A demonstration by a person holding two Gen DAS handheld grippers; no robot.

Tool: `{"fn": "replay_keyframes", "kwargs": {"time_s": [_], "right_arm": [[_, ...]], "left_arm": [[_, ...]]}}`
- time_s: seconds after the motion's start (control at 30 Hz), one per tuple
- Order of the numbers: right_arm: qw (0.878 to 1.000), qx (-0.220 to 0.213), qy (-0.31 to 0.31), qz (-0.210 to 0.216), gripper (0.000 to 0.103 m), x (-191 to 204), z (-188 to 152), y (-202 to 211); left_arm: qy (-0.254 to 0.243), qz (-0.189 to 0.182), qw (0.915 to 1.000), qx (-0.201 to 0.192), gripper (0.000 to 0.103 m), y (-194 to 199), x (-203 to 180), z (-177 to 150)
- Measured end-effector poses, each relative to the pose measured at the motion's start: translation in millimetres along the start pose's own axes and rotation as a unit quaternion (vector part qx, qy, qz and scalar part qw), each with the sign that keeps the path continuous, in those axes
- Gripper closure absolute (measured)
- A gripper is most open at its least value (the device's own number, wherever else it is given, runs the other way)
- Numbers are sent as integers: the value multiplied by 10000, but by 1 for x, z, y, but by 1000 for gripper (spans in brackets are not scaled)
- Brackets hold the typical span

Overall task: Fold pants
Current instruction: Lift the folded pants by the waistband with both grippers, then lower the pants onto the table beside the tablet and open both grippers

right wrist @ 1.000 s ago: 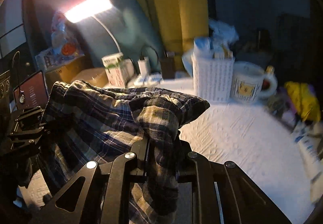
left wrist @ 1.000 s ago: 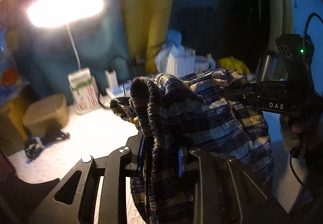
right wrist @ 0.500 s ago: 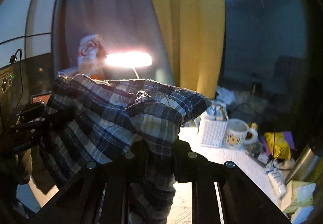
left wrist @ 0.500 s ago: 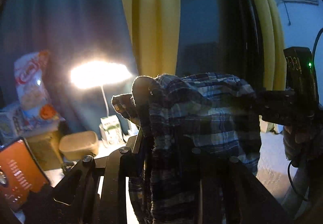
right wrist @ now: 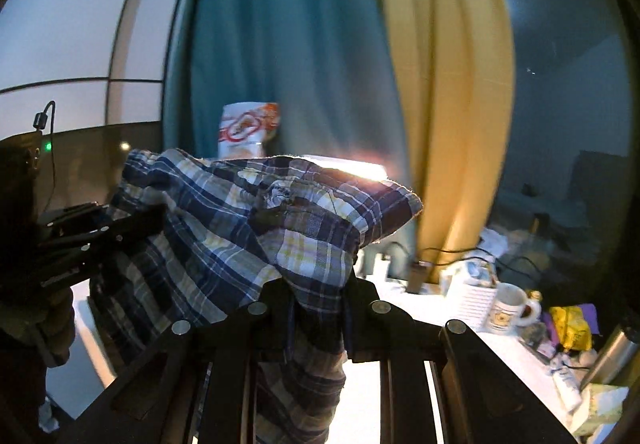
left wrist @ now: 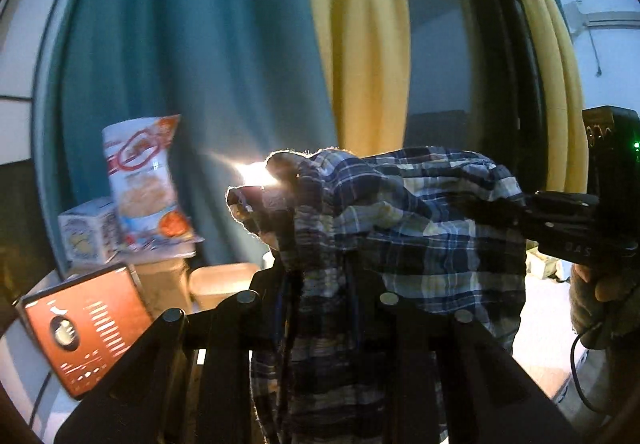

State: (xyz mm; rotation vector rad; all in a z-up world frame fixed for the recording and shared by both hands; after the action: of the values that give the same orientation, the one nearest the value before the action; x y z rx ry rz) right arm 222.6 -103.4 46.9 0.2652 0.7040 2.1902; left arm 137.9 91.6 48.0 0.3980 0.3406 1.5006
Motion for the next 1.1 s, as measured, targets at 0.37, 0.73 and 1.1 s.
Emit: {"fn": "replay_keyframes", "kwargs": {"time_s": [0.37,0.73,1.1], "right_arm": [[9981,495,134,330,85,60,-13,-56],[9919,1223,56,330,85,69,-36,-136],[9812,1856,-91,529,85,64,-57,-224]], "left_arm": [[275,239,9984,441,80,-2,50,-48],[424,185,9931,1079,80,-72,78,-87],[705,197,9803,1833,80,-144,108,-124]]}}
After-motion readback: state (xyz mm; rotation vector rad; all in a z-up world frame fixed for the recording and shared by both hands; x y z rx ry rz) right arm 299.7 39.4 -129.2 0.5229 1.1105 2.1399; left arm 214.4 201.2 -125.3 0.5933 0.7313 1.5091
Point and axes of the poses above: each gripper's, at about its wrist camera, not at the fingertips, and y roughly against the way its jaws point, x to its left, z to its top, the point moved 9 cm from there along -y, roughly the way its jaws point, and after that the axes turned 14 degrees about x, right-handed, at the moved point
